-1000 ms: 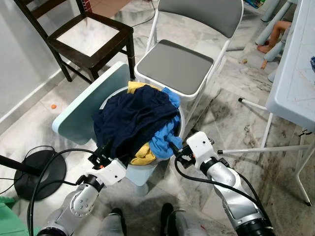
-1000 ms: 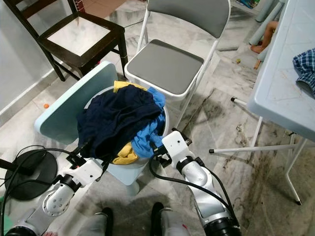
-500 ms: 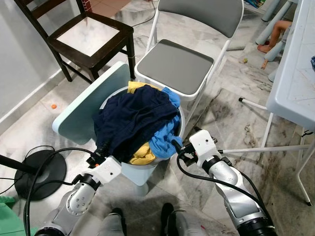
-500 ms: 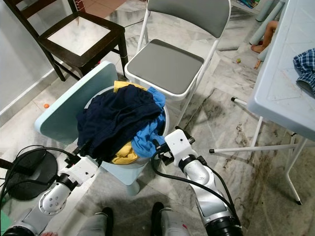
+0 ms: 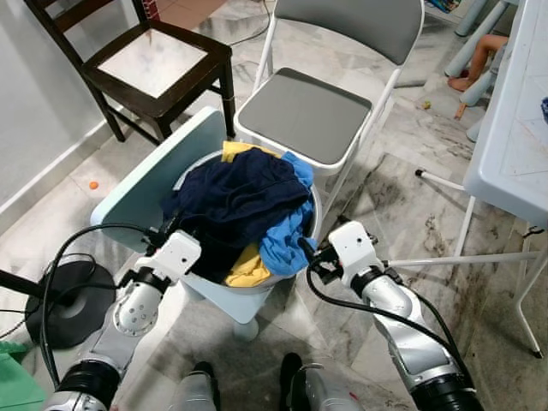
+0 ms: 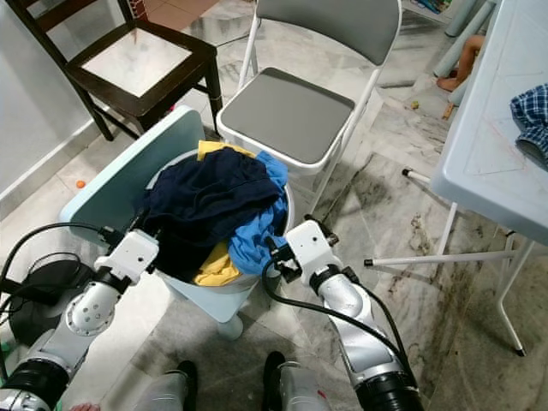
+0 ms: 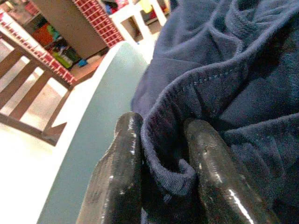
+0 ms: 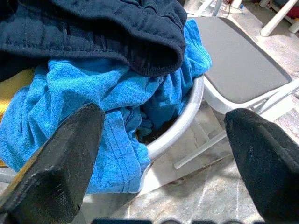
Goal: Hang hanger
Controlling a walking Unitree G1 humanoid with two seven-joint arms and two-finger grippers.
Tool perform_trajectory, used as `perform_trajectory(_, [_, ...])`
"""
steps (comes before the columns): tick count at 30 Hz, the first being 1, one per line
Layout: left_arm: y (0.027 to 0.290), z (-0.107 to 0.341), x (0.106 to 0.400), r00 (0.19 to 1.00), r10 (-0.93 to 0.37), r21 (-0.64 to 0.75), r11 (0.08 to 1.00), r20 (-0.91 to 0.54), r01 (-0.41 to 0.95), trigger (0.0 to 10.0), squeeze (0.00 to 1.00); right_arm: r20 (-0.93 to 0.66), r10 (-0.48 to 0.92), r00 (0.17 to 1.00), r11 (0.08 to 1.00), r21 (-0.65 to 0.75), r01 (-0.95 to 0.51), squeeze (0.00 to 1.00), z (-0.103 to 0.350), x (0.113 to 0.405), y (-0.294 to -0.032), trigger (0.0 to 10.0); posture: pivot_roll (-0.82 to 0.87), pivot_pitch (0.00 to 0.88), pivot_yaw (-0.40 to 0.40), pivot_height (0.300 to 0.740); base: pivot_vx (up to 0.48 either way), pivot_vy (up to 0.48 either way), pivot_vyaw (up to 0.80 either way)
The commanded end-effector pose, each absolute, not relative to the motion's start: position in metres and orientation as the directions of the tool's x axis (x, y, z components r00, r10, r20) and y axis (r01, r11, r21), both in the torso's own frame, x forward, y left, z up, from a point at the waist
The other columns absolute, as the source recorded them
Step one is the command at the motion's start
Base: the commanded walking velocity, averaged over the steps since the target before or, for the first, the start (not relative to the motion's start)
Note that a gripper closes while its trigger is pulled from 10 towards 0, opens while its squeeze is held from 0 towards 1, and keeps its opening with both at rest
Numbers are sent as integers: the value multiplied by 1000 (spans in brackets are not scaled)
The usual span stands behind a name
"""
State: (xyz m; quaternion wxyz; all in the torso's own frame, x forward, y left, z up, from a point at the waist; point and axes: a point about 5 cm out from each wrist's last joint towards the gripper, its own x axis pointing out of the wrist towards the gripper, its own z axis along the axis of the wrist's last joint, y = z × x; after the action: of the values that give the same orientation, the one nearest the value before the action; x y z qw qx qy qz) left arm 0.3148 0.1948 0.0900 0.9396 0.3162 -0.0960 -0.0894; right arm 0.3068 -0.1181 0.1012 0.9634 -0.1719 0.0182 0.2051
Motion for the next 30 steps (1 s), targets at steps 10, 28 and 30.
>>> perform_trajectory(10, [206, 134, 348, 956, -53, 540, 834, 287, -116, 0, 0, -123, 377, 918, 862, -317, -396, 0, 95, 304, -121, 10000, 166, 309, -58, 740, 0, 0, 0])
perform_trajectory(28, [144, 157, 374, 945, -116, 342, 940, 305, 5, 0, 0, -87, 349, 933, 886, -294, -359, 0, 100, 302, -125, 10000, 147, 305, -58, 740, 0, 0, 0])
perform_trajectory(30, [134, 157, 375, 943, -143, 323, 946, 301, 40, 0, 0, -64, 321, 945, 912, -247, -327, 0, 102, 302, -127, 10000, 157, 304, -58, 740, 0, 0, 0])
